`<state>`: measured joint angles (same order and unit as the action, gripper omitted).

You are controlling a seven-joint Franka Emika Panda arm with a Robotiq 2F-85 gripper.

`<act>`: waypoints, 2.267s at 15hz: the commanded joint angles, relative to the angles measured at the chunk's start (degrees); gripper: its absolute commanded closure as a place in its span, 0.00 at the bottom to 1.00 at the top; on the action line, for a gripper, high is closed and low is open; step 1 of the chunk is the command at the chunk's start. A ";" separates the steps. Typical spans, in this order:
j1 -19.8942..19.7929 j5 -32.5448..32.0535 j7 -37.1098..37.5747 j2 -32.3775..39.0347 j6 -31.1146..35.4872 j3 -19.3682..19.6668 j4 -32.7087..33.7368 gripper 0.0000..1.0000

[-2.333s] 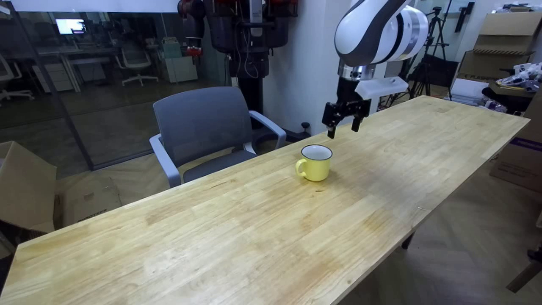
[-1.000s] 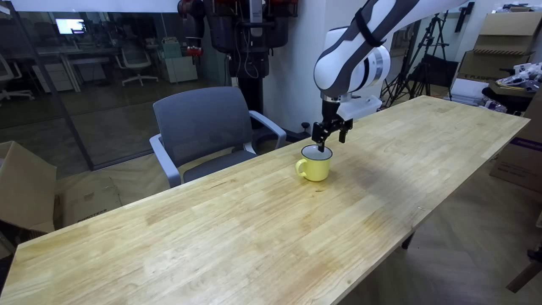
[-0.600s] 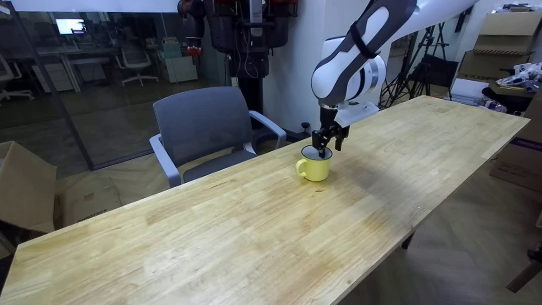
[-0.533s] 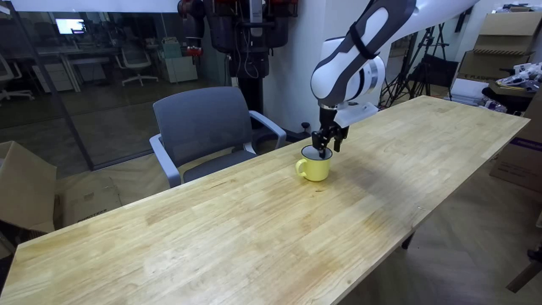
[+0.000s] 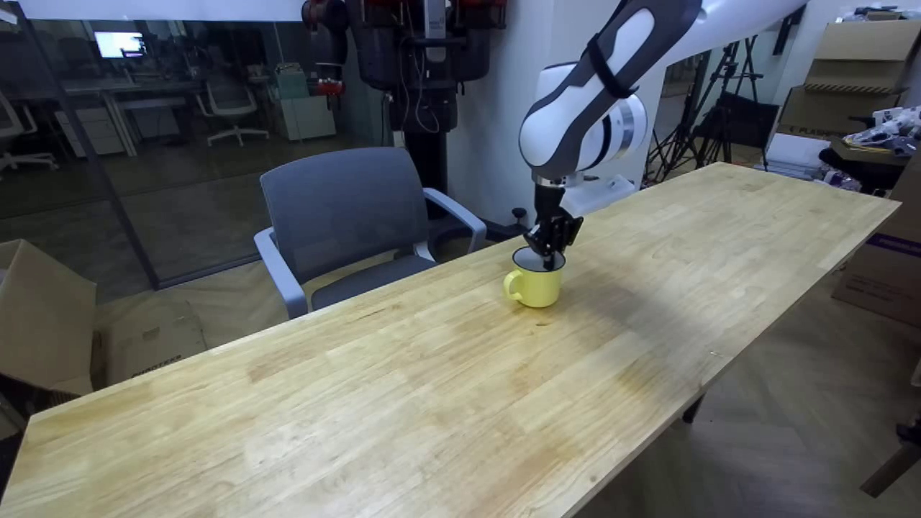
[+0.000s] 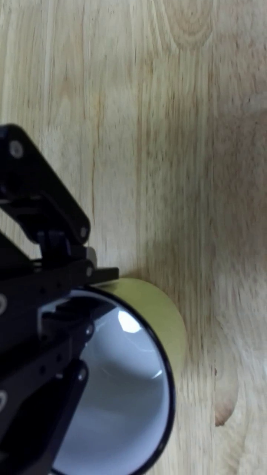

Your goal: Move the yellow mug forwards

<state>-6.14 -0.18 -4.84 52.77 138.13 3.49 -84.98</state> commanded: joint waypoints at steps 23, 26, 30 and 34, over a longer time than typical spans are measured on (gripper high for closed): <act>11.07 8.17 32.54 -20.73 11.11 5.27 -38.86 0.97; 11.46 9.64 32.95 -22.79 16.68 5.19 -44.53 0.97; 10.80 12.47 32.04 -24.21 22.21 4.35 -49.12 0.97; 10.47 14.30 31.38 -26.03 24.64 3.70 -52.04 0.52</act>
<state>4.75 12.79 25.97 29.73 161.13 8.00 -133.21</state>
